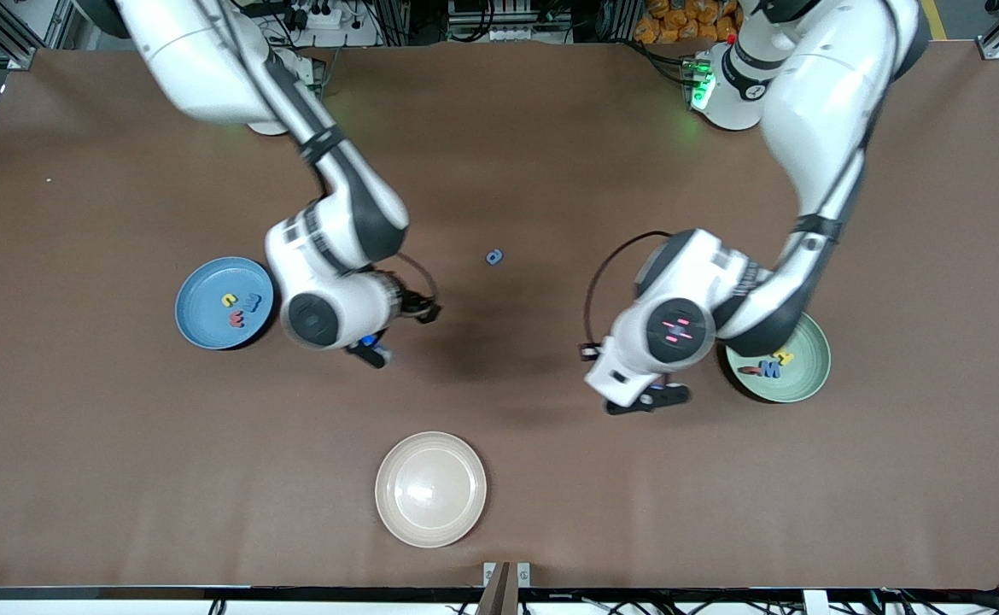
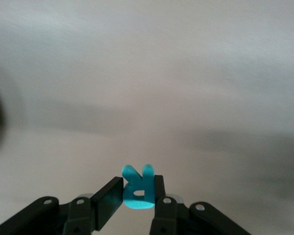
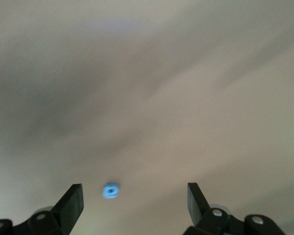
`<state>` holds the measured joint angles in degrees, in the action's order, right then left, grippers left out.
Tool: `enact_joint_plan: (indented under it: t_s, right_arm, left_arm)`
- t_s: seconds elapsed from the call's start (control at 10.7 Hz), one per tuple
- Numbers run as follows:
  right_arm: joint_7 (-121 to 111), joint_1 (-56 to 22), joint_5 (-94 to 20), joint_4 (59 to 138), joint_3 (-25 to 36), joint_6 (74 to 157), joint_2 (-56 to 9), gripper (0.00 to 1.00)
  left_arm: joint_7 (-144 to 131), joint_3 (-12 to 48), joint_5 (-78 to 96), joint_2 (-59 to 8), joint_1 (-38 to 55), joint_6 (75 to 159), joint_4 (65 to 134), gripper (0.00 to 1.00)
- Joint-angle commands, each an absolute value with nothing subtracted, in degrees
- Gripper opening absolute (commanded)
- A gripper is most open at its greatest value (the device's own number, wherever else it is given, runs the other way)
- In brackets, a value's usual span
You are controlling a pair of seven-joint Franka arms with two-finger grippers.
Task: Sort upper and lower case letters into plates
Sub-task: 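Carry the R to the green plate while the right gripper reaches the e, then drop the R on the green plate while the right gripper grasps the e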
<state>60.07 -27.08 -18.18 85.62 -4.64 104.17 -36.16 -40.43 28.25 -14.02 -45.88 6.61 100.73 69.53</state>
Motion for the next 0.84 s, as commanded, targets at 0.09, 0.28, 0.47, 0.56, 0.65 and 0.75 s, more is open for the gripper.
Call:
enact_joint_plan:
  t_s: [0.09, 0.28, 0.47, 0.56, 0.65, 0.75]
  right_arm:
    - [72.57, -35.66, -16.53, 89.19, -3.69, 113.86, -35.33, 0.95]
    - [79.16, -40.5, -9.8, 97.34, -2.99, 123.97, -32.63, 0.96]
    - [81.73, -42.96, -8.09, 103.25, -2.99, 132.94, -31.73, 0.96]
    - [82.35, -43.67, -8.0, 105.01, -2.99, 135.85, -31.9, 0.96]
    - [82.88, -44.81, -7.74, 105.99, -2.9, 136.57, -31.82, 0.96]
    - [82.88, -45.09, -7.65, 106.43, -2.81, 137.02, -32.25, 0.95]
  left_arm:
    - [-26.24, 28.92, -13.18, -38.51, -3.66, 100.55, 79.87, 0.0]
    - [-16.75, 28.92, -13.27, -36.74, -10.86, 100.55, 83.31, 0.0]
    - [-9.08, 28.92, -13.53, -35.95, -16.94, 100.55, 86.12, 0.0]
    - [-7.4, 28.83, -14.93, -36.03, -18.01, 100.98, 87.09, 0.0]
    - [-6.25, 28.83, -17.29, -36.56, -19.76, 102.12, 88.14, 0.0]
    - [-3.54, 28.83, -18.79, -36.91, -21.86, 104.83, 90.07, 0.0]
